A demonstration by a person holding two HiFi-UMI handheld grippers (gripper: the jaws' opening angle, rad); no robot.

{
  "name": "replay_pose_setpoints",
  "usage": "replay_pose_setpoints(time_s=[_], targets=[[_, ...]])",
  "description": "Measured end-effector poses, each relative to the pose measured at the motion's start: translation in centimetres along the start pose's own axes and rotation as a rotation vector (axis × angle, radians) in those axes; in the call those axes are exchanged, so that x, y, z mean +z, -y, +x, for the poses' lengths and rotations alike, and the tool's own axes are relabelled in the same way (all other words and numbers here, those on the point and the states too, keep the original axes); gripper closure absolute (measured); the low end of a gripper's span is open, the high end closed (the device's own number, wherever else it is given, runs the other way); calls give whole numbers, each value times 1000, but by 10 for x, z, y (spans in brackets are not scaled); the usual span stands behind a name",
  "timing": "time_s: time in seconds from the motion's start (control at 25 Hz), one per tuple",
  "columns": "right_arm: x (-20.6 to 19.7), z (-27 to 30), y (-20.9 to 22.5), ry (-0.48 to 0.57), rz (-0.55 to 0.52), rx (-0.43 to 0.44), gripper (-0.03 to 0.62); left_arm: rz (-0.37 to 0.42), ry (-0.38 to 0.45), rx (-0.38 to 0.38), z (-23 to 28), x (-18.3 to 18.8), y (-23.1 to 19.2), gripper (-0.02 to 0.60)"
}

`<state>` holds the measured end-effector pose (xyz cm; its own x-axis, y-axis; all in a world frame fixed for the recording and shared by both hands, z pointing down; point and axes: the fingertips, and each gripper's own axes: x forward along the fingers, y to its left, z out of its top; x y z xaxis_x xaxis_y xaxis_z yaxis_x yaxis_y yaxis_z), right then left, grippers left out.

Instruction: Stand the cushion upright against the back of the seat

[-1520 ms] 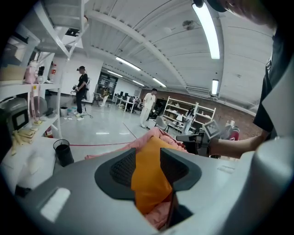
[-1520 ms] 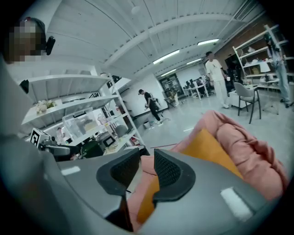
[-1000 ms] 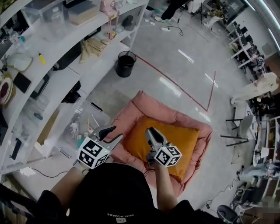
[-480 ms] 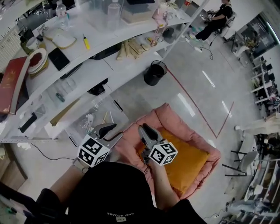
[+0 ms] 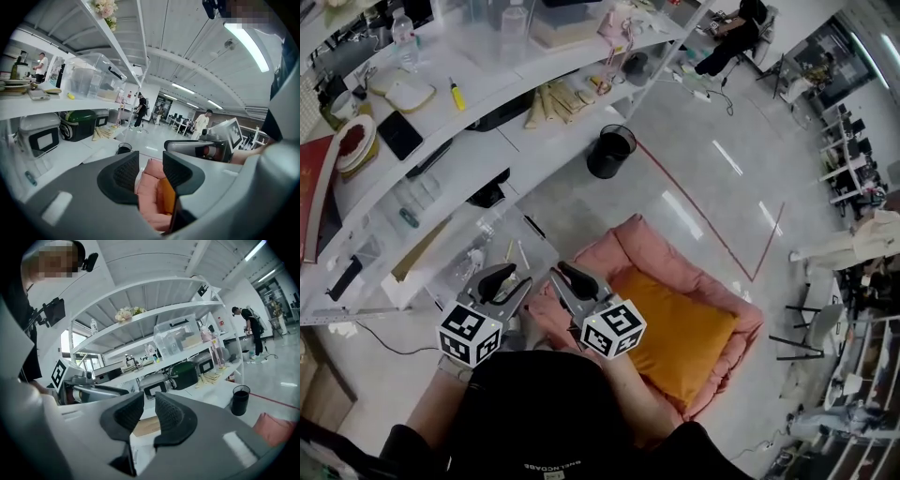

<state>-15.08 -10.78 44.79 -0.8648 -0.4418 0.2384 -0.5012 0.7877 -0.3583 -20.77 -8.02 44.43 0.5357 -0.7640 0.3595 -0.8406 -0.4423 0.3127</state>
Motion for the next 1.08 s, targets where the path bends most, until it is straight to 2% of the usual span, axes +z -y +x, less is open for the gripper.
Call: replay_pose_setpoints(time_s=[0.24, 0.64, 0.88, 1.08], targets=[[2, -13, 5, 5, -7, 4, 543, -2, 16, -2, 11, 4, 11, 416], [3, -30, 18, 19, -15, 11, 543, 13, 50, -26, 29, 14, 32, 434], [-1, -37, 21, 8, -18, 20, 553, 15, 59, -21, 32, 15, 38, 453], [-1, -40, 24, 5, -14, 19, 553, 35, 69, -13, 32, 16, 42, 495]])
